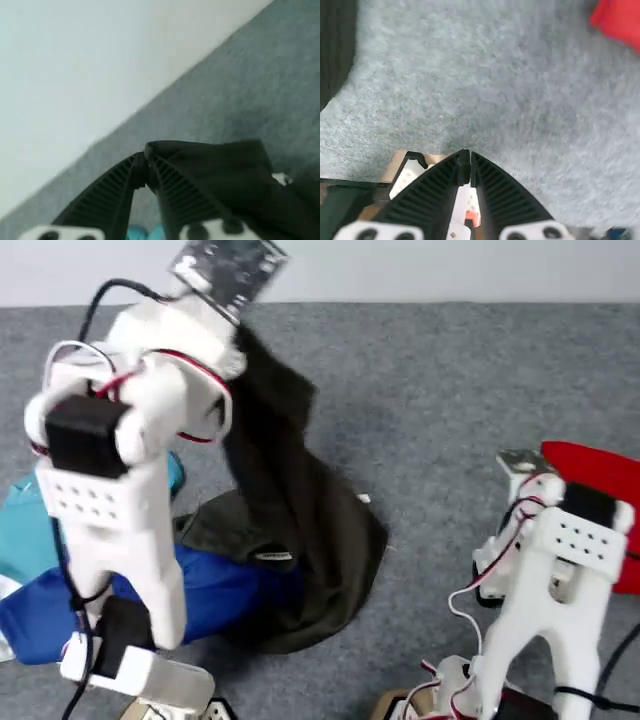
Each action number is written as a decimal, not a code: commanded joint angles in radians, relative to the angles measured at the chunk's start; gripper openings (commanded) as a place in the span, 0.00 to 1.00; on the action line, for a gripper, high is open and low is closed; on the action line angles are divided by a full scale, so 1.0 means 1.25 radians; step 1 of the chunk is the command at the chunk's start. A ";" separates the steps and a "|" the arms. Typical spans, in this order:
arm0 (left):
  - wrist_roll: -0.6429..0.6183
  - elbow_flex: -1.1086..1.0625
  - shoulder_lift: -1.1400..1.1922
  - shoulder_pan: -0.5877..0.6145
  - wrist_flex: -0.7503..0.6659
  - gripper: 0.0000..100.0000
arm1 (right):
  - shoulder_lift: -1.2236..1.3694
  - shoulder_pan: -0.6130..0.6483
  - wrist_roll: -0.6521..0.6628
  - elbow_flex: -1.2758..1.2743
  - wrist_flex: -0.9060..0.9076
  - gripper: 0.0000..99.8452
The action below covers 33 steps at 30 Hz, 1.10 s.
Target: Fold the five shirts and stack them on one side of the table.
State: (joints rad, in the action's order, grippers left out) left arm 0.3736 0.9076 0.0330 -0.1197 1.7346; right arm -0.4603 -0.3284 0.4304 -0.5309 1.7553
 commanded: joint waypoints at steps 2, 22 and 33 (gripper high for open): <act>0.021 -0.129 -0.047 0.104 0.015 0.00 | -0.019 0.098 0.015 0.079 0.029 0.01; 0.028 -0.301 -0.080 0.169 -0.178 0.00 | -0.018 0.325 0.014 0.083 -0.029 0.01; 0.010 -0.122 -0.075 -0.023 -0.076 0.16 | -0.025 0.309 0.014 0.075 0.031 0.01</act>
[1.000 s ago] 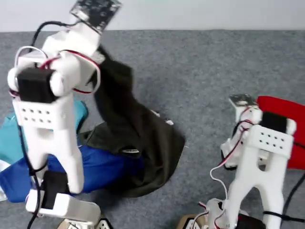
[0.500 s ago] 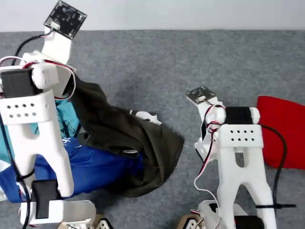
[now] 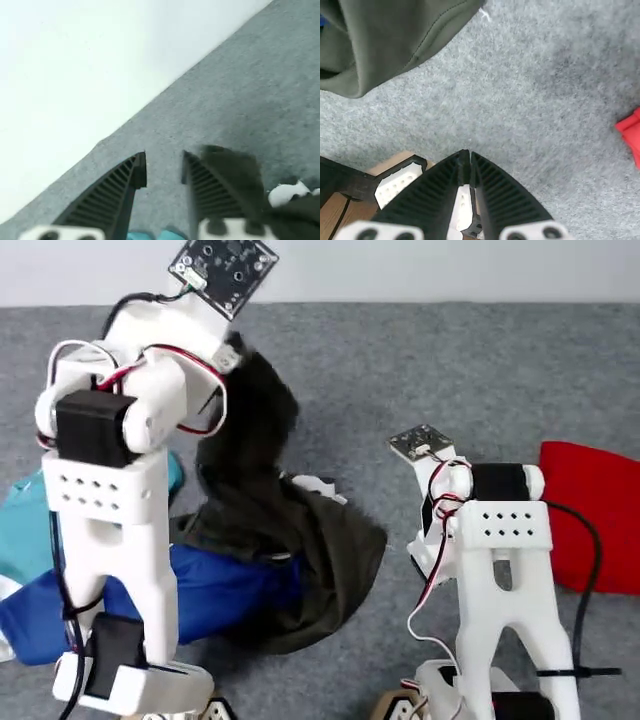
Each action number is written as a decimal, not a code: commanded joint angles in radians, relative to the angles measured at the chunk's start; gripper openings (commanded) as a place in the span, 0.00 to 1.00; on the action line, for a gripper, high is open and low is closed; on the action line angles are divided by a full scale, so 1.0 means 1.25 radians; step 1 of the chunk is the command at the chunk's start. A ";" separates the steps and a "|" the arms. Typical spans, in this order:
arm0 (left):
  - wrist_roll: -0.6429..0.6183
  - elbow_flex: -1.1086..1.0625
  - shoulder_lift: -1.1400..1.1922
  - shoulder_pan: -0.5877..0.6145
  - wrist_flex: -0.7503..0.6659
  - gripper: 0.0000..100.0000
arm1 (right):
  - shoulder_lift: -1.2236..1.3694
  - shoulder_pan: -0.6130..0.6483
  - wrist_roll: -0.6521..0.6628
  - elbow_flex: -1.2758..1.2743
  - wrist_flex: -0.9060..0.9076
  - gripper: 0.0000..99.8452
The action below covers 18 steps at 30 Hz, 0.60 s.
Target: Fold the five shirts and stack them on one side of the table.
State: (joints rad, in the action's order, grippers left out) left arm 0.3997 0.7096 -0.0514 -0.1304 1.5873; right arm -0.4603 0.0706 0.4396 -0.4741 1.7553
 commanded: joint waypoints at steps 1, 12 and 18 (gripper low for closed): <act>-0.010 0.036 -0.007 -0.015 0.059 0.16 | -0.025 -0.025 0.006 0.026 0.031 0.01; 0.087 -0.211 -0.146 0.125 0.137 0.18 | -0.025 -0.155 0.011 -0.006 0.031 0.01; 0.228 -0.586 -0.340 0.232 0.136 0.18 | -0.025 -0.159 0.011 -0.006 0.031 0.01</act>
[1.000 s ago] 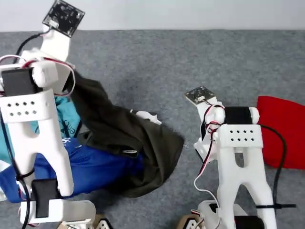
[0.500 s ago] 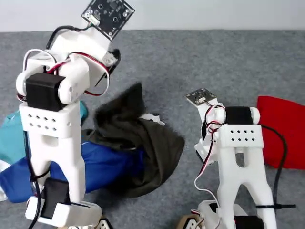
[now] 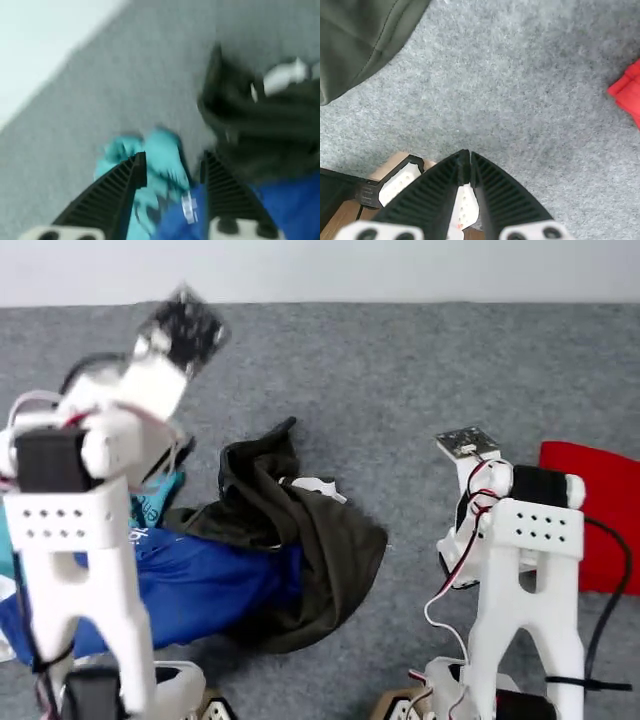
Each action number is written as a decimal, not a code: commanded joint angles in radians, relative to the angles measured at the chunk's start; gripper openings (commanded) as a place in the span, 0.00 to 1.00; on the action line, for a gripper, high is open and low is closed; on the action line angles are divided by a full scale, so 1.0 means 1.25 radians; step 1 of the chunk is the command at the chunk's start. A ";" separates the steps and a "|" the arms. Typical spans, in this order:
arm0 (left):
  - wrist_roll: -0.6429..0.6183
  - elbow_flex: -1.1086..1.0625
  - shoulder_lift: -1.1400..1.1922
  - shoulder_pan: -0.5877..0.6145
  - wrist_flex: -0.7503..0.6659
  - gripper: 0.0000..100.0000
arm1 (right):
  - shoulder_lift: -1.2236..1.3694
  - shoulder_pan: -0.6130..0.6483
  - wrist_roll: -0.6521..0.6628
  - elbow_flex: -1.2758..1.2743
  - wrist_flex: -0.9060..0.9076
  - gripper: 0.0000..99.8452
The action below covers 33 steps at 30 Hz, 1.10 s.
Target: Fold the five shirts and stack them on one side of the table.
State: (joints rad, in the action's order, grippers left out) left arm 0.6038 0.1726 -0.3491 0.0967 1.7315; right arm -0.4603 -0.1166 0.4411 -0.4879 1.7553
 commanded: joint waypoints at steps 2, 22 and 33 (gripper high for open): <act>0.097 -0.249 -0.153 0.086 0.020 0.18 | -0.025 -0.009 0.010 0.005 0.031 0.01; 0.135 -0.703 -0.077 0.172 -0.250 0.03 | -0.025 -0.010 0.006 0.005 0.031 0.01; 0.088 -0.320 -0.079 0.403 -0.125 0.00 | -0.025 -0.010 0.005 0.005 0.031 0.01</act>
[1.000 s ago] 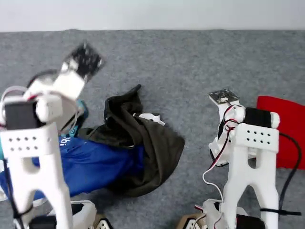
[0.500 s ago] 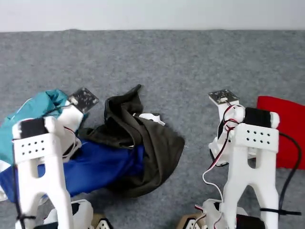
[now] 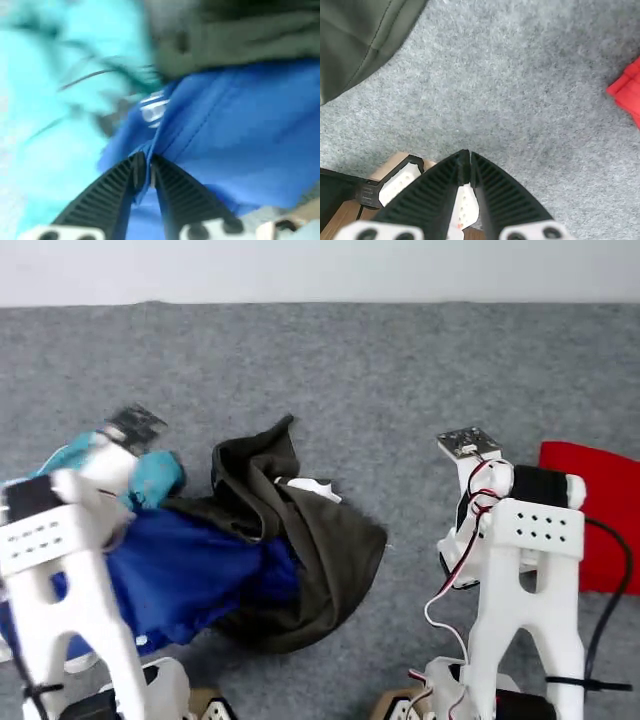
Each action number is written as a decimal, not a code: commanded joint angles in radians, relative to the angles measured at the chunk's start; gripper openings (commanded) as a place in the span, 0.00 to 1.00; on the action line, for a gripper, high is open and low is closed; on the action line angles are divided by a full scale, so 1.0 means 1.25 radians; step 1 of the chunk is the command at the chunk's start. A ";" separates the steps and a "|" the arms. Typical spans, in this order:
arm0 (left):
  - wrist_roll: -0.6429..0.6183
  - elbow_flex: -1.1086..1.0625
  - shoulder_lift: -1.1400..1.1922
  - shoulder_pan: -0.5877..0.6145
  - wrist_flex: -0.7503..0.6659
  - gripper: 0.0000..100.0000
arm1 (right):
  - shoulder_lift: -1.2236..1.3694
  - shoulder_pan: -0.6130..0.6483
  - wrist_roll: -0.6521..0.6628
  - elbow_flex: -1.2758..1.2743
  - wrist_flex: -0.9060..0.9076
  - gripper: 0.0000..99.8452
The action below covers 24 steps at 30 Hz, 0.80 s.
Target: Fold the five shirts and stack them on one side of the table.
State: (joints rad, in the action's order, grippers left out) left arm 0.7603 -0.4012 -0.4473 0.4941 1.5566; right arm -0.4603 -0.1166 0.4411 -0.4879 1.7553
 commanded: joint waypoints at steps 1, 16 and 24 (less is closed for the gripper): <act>-0.054 0.185 0.001 0.115 0.015 0.00 | -0.025 -0.010 0.005 0.005 0.031 0.01; -0.330 0.520 0.002 0.417 -0.093 0.01 | -0.025 -0.010 0.005 0.005 0.031 0.01; -0.220 0.435 0.002 0.425 -0.075 0.16 | -0.025 -0.009 0.005 0.005 0.031 0.01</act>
State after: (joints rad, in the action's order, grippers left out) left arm 0.4549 0.1634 -0.4381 1.0249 1.4753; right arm -0.4603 -0.1181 0.4411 -0.4879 1.7553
